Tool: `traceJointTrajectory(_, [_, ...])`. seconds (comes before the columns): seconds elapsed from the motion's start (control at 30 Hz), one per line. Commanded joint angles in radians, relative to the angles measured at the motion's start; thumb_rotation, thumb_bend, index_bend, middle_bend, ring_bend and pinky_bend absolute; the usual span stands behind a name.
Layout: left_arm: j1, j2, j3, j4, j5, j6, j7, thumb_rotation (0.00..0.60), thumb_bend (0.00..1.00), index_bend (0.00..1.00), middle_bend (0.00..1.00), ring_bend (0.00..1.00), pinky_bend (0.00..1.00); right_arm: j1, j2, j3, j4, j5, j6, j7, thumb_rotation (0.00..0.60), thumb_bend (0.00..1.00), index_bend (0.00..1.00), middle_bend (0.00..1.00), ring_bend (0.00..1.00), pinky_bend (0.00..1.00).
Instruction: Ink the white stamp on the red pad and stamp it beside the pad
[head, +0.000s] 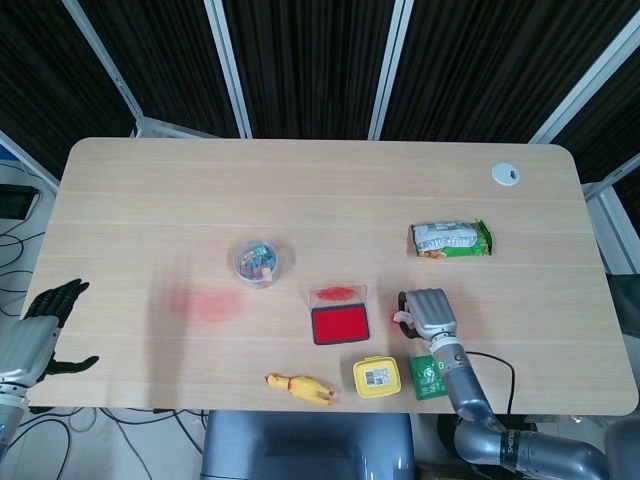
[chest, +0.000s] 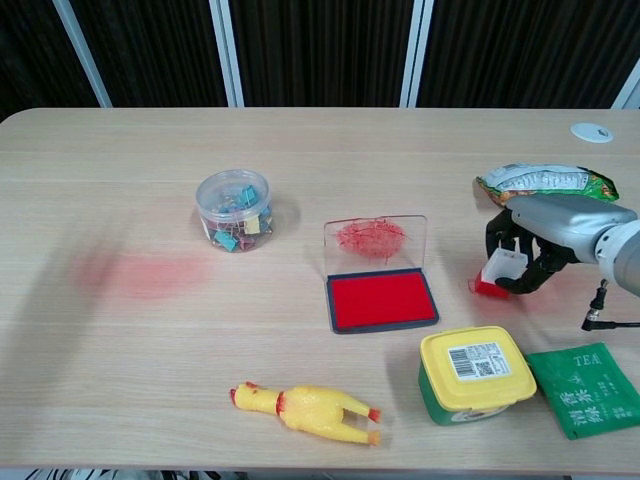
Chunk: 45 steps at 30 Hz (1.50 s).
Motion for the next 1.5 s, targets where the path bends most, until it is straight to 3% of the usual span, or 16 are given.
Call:
traceJointTrajectory(0.03, [-0.001, 0.001, 0.0, 0.0, -0.001, -0.002, -0.002, 0.6, 0.0, 0.0, 0.0, 0.0, 0.0, 0.005, -0.005, 0.0, 0.002, 0.011, -0.001, -0.01, 0.6, 0.49, 0.73, 0.56, 0.49, 0.54])
traceJointTrajectory(1.5, [-0.001, 0.001, -0.003, 0.002, -0.008, -0.001, 0.018, 0.6, 0.0, 0.0, 0.0, 0.0, 0.0, 0.018, -0.033, -0.02, 0.032, 0.034, 0.022, -0.047, 0.6, 0.46, 0.68, 0.49, 0.45, 0.52])
